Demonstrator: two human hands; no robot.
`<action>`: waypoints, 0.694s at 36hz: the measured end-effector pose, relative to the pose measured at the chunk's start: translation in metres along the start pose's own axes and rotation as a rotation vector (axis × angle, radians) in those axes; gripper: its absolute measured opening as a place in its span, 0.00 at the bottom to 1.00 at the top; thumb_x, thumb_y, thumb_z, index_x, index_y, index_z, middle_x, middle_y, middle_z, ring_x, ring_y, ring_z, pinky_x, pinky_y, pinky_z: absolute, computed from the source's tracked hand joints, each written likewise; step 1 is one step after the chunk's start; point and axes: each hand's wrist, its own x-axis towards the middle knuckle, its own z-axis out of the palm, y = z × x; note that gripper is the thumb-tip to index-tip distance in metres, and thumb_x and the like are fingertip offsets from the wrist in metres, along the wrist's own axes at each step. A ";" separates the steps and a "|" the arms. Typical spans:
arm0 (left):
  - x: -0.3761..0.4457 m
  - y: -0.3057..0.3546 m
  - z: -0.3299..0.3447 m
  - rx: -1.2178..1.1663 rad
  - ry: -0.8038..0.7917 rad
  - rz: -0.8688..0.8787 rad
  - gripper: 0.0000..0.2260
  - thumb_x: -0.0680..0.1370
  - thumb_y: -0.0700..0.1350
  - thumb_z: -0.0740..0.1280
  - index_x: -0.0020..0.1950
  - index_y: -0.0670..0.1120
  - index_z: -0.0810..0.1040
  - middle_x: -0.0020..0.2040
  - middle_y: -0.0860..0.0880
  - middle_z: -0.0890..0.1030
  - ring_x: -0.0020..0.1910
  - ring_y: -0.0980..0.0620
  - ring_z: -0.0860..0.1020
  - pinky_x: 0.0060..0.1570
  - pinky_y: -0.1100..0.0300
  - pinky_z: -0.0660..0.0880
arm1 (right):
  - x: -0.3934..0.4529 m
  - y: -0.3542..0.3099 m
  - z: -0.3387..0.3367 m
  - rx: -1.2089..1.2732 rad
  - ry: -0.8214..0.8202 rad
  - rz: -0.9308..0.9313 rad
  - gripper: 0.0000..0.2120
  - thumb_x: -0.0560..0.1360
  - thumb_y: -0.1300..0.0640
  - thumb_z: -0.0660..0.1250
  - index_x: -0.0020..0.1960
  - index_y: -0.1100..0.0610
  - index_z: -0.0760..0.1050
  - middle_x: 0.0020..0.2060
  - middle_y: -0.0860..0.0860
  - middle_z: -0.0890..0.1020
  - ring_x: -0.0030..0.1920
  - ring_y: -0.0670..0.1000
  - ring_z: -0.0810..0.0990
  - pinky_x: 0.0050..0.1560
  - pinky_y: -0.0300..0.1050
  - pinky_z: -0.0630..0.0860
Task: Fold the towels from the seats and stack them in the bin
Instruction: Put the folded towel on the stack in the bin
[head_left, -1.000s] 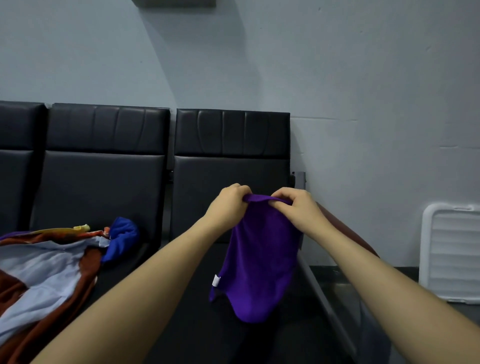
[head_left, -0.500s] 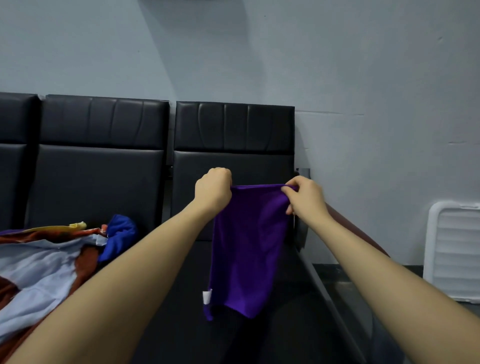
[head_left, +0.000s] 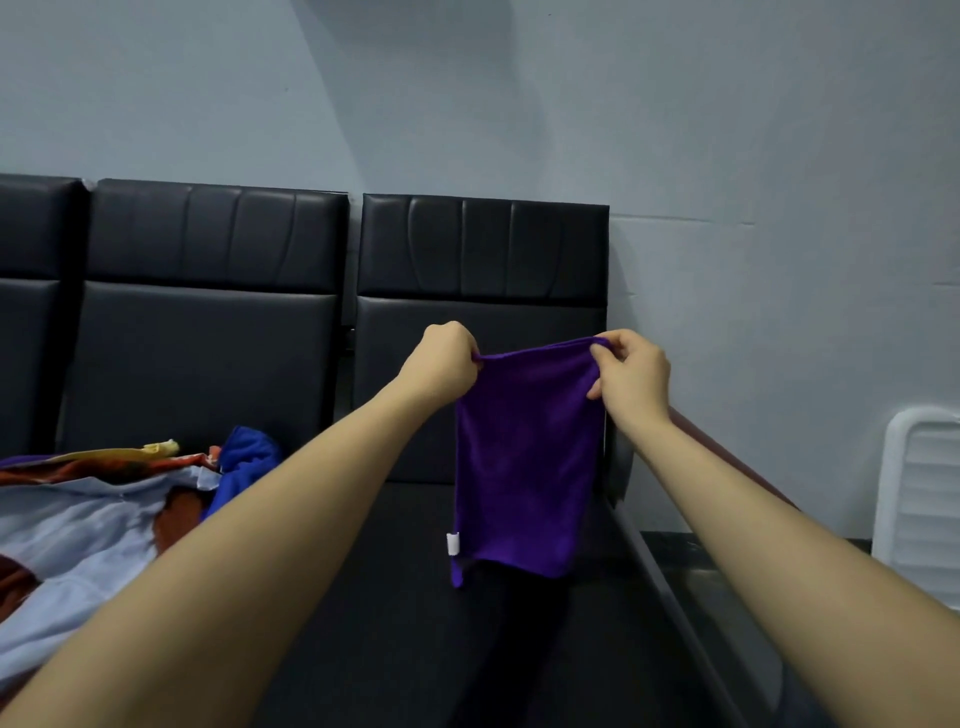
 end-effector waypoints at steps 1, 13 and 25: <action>0.000 -0.001 0.001 0.026 -0.013 0.001 0.06 0.76 0.38 0.66 0.44 0.39 0.82 0.42 0.42 0.80 0.44 0.43 0.79 0.46 0.50 0.79 | -0.001 0.001 0.001 -0.010 -0.002 0.001 0.05 0.79 0.62 0.62 0.48 0.57 0.77 0.31 0.49 0.78 0.23 0.43 0.76 0.29 0.35 0.73; -0.007 -0.006 0.011 0.114 0.012 -0.062 0.05 0.74 0.41 0.68 0.47 0.39 0.77 0.45 0.43 0.78 0.45 0.41 0.78 0.41 0.54 0.74 | -0.009 0.012 0.005 -0.006 -0.031 0.063 0.07 0.79 0.63 0.61 0.50 0.55 0.76 0.38 0.52 0.80 0.26 0.46 0.79 0.26 0.32 0.72; 0.031 -0.012 0.028 -0.277 0.269 -0.082 0.09 0.75 0.33 0.61 0.50 0.40 0.79 0.46 0.46 0.79 0.45 0.52 0.76 0.41 0.64 0.69 | 0.025 0.016 0.032 0.179 0.039 0.155 0.13 0.80 0.66 0.55 0.46 0.52 0.73 0.48 0.54 0.80 0.48 0.52 0.81 0.47 0.47 0.80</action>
